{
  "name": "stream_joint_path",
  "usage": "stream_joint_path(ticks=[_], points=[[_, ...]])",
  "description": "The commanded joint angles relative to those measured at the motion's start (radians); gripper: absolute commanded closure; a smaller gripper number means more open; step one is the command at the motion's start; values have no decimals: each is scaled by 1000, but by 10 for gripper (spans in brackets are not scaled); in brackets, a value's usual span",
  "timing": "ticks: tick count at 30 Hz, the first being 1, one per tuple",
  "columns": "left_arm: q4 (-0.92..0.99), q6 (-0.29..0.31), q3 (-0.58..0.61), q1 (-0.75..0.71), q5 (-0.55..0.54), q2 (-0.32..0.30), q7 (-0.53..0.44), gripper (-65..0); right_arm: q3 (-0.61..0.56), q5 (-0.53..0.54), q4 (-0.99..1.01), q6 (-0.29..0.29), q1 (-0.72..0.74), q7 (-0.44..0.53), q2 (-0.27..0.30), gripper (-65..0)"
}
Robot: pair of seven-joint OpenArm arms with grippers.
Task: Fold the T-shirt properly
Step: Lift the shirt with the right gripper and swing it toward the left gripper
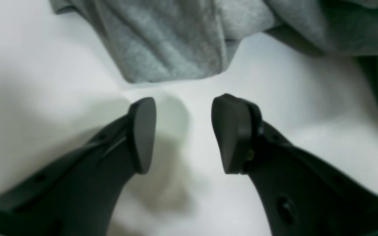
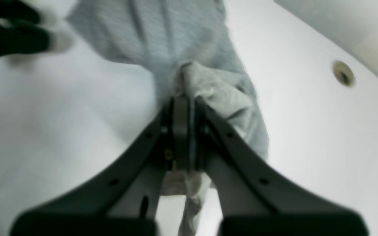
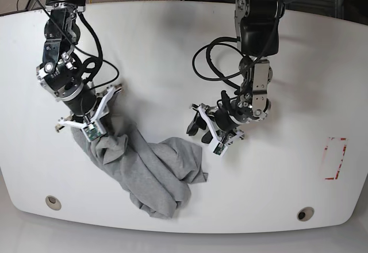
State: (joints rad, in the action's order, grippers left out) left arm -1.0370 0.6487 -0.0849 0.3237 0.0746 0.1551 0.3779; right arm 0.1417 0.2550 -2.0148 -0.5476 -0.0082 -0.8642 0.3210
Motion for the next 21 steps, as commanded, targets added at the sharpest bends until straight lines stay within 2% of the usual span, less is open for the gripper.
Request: stream_joint_path(ticks=[1, 4, 9, 16, 21], points=[[-32, 4, -5, 25, -20, 2, -26, -296, -23, 23, -25, -16, 17, 47, 10, -29], [-107, 7, -16, 7, -20, 2, -26, -294, -77, 56, -25, -22, 20, 67, 10, -29], [-245, 10, -79, -65, -20, -85, -24, -294, -184, 69, -25, -24, 80, 76, 4, -29], [-408, 10, -207, -128, -20, -196, -24, -294, -345, 68, -19, -29, 184, 78, -49, -29], [-497, 12, -309, -168, -22, -262, 10, -294, -469, 68, -17, -38, 230, 79, -78, -29]])
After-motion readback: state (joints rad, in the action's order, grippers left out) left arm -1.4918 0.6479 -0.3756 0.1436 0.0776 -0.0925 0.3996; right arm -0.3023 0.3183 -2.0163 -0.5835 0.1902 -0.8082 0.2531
